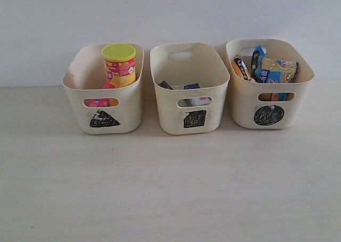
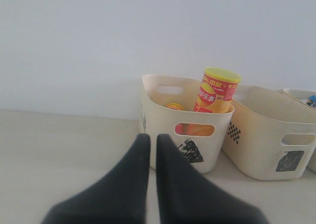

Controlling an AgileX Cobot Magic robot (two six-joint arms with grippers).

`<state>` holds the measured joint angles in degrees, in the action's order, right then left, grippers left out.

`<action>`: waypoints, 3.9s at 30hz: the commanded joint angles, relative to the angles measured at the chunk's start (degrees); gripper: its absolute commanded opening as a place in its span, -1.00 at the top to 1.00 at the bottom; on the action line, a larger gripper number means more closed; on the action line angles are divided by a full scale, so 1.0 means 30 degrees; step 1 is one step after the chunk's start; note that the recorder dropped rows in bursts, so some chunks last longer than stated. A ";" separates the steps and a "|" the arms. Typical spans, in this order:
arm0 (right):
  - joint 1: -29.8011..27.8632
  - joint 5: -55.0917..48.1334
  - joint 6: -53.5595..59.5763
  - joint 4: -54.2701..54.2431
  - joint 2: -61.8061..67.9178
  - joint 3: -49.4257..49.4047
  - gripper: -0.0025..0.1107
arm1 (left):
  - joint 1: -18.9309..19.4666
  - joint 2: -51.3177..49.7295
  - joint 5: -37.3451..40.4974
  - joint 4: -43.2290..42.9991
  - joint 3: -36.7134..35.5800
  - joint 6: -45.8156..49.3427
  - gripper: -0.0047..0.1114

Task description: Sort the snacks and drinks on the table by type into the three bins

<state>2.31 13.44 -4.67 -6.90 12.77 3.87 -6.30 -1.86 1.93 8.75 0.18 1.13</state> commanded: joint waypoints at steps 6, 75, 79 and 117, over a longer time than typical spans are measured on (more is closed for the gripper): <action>0.0069 -0.1032 0.0054 -0.0097 -0.1376 -0.0224 0.96 | 0.0016 0.0112 -0.0223 0.0143 -0.0060 -0.0096 0.84; 0.0069 -0.1118 0.0050 -0.0097 -0.1377 -0.0224 0.96 | 0.2782 0.0621 0.4784 -0.1221 -0.0060 0.0495 0.84; 0.0069 -0.1118 0.0016 -0.0097 -0.1377 -0.0224 0.96 | 0.2782 0.0621 0.4784 -0.1221 -0.0060 0.0495 0.84; -0.1059 -1.0994 0.3815 -0.0606 -0.4255 -0.1290 0.96 | 0.2782 0.0621 0.4788 -0.1219 -0.0060 0.0495 0.84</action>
<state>-0.57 -19.67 6.94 -8.46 0.38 -0.01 1.97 -0.15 16.49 5.02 0.18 2.36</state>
